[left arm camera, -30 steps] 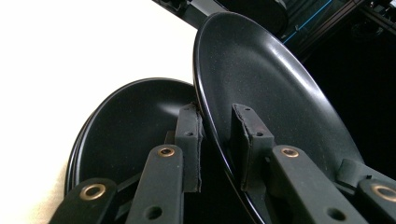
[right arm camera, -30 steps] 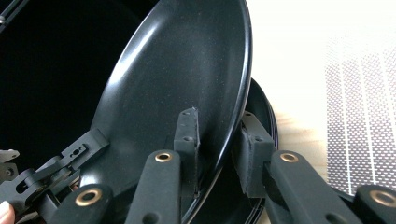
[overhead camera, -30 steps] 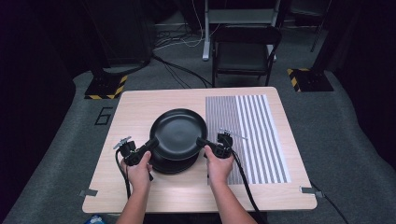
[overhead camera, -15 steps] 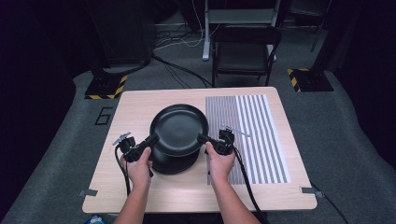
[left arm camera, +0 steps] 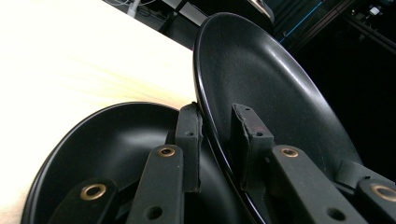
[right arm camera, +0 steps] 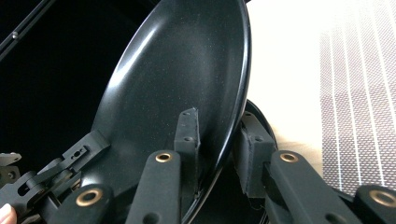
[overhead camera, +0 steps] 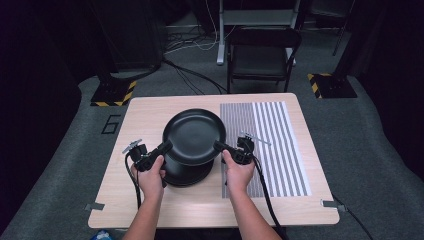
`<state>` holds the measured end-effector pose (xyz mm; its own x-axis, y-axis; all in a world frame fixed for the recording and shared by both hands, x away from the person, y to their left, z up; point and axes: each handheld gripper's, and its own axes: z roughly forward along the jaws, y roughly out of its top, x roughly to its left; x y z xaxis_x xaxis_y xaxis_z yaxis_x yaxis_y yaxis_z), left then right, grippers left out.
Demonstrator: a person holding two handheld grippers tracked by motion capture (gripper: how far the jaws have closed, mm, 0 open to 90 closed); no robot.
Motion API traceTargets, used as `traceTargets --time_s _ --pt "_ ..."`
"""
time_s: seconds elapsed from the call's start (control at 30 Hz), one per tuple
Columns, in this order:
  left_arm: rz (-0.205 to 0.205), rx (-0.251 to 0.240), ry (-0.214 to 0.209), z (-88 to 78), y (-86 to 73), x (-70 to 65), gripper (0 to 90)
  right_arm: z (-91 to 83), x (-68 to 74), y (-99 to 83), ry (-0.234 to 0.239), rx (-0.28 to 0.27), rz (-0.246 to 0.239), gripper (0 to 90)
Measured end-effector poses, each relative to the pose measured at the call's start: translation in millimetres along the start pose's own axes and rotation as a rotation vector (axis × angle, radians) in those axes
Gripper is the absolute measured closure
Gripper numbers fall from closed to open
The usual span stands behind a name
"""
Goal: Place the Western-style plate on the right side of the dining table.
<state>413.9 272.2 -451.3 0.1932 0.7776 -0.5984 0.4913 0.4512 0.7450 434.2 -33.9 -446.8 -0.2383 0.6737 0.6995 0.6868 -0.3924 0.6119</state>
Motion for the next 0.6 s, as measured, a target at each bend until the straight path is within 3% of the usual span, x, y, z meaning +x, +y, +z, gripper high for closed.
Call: traceTargets --time_s 0.6 --pt "0.013 0.031 -0.051 20.6 -2.0 -20.8 73.9 -22.1 -12.9 9.9 -0.028 -0.045 0.007 72.7"
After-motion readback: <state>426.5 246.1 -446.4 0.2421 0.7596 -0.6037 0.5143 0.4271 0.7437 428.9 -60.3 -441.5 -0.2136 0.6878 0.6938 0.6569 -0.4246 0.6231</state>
